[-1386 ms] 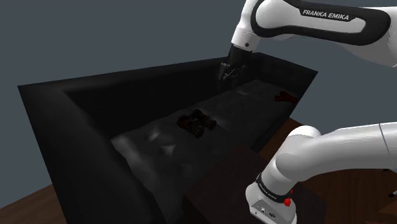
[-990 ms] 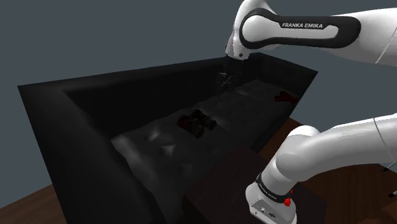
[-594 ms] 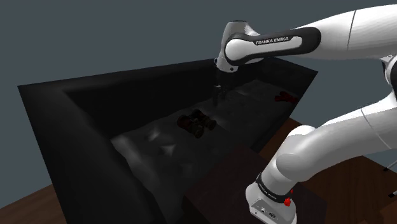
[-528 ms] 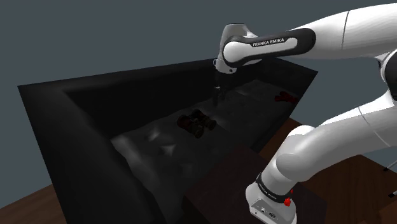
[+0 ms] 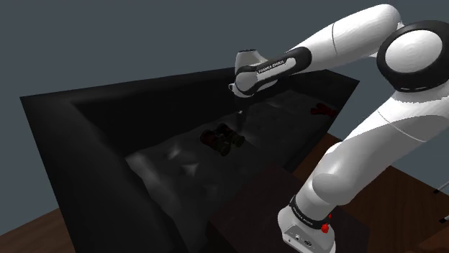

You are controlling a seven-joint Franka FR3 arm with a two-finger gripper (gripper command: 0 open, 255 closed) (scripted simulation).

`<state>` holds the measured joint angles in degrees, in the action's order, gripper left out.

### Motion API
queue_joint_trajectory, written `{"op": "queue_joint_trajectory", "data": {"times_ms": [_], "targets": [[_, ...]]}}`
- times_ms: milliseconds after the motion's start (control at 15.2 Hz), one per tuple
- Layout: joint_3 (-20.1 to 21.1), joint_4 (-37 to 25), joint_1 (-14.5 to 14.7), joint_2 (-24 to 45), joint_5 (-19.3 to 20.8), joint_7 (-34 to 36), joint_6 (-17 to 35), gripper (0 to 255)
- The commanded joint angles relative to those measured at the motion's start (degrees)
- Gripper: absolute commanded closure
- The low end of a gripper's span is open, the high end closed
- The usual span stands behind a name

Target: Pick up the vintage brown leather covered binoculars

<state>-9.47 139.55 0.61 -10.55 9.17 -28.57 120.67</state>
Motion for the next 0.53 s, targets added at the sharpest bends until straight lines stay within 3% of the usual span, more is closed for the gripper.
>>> {"op": "queue_joint_trajectory", "data": {"times_ms": [0, 462], "targets": [[-0.61, -1.06, -0.15, 4.60, 1.40, -3.21, 2.83, 0], [-1.37, -7.39, -0.91, 20.79, 6.23, -11.97, 10.66, 0]]}}
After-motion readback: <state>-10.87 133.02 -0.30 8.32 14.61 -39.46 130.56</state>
